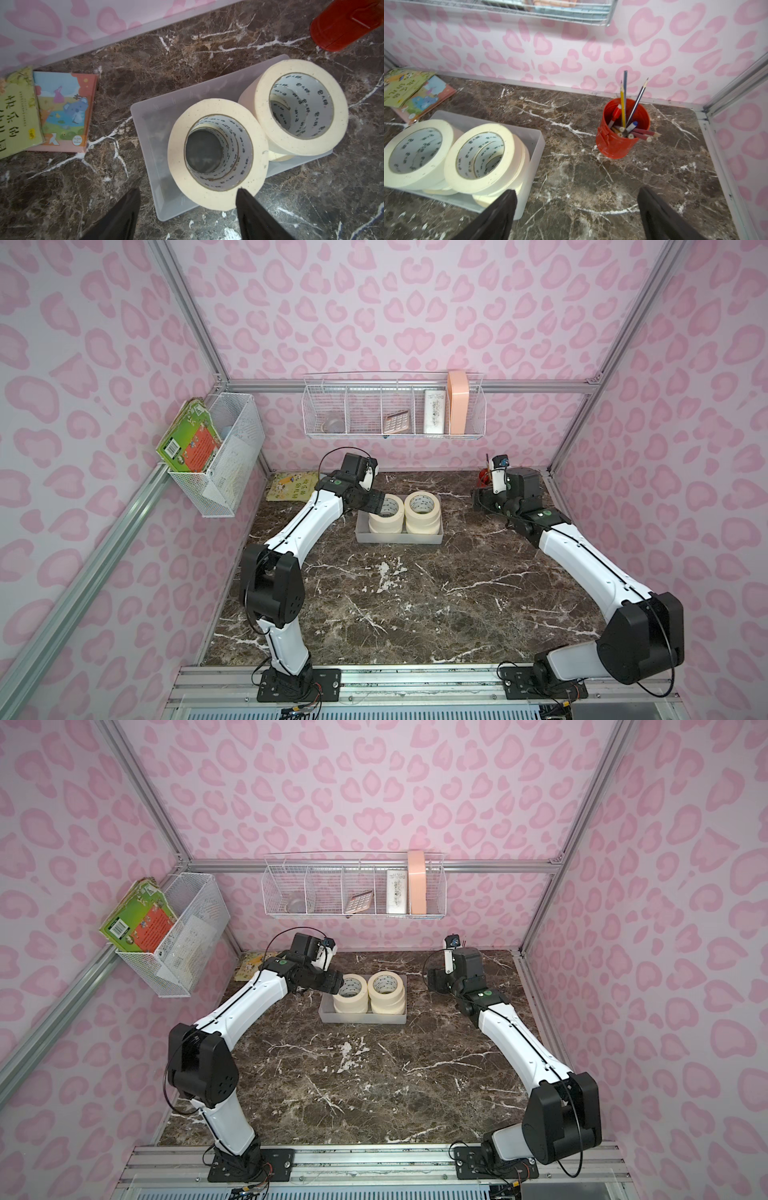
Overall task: Take out the art tape in the storage box
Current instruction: Pick up the art tape from the storage box.
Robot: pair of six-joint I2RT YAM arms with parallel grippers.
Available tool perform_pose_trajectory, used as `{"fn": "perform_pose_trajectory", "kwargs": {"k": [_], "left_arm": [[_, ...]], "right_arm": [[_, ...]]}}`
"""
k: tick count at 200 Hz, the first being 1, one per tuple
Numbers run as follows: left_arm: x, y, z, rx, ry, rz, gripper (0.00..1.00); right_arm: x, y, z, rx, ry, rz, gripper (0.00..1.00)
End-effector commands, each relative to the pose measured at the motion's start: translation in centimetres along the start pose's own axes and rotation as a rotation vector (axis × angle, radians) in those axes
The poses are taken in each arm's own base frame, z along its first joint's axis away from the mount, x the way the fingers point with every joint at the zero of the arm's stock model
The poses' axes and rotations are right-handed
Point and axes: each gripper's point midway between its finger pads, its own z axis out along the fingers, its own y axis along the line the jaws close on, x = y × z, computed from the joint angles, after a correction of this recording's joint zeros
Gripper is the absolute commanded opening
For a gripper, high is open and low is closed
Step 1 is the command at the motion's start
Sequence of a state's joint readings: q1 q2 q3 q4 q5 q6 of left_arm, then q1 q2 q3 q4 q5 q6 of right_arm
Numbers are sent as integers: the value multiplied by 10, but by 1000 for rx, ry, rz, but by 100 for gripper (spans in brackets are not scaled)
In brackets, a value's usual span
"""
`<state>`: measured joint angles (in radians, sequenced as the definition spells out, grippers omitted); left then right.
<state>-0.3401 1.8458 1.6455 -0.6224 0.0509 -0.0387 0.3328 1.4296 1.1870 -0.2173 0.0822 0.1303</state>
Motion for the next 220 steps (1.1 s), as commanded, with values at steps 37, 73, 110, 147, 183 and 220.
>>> {"fn": "perform_pose_trajectory", "kwargs": {"k": [37, 73, 110, 147, 183, 220], "left_arm": [[21, 1, 34, -4, 147, -59, 66], [22, 6, 50, -30, 166, -68, 51], [23, 10, 58, -47, 168, -70, 42], [22, 10, 66, -48, 169, -75, 25], [11, 13, 54, -67, 135, -69, 3], [-16, 6, 8, -118, 32, -17, 0]], "right_arm": [[25, 8, -6, -28, 92, 10, 87], [29, 9, -9, -28, 99, 9, 86], [31, 15, -12, -32, 100, -13, 85], [28, 28, -13, -53, 94, -31, 84], [12, 56, -16, -112, 65, -54, 82], [-10, 118, -16, -295, 29, -69, 81]]}}
